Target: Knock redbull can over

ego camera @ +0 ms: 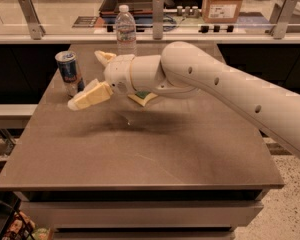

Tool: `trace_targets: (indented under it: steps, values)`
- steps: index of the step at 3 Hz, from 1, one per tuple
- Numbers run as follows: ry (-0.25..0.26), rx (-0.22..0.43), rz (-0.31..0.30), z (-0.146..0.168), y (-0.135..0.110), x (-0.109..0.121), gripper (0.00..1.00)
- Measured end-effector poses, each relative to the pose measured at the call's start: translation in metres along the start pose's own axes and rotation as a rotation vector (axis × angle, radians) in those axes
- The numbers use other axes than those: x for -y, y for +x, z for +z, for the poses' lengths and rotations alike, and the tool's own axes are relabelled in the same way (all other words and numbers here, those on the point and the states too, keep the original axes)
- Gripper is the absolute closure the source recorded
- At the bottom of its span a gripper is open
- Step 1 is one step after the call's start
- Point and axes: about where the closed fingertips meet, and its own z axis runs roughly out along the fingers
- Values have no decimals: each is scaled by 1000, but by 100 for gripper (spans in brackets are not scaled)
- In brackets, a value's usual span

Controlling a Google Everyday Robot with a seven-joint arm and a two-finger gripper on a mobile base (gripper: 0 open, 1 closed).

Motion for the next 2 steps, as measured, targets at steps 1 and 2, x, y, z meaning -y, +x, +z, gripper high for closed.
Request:
trace_targets:
  steps: [1, 2]
  values:
    - [11, 25, -7, 13, -2, 14, 0]
    - [16, 51, 2, 25, 2, 24, 0]
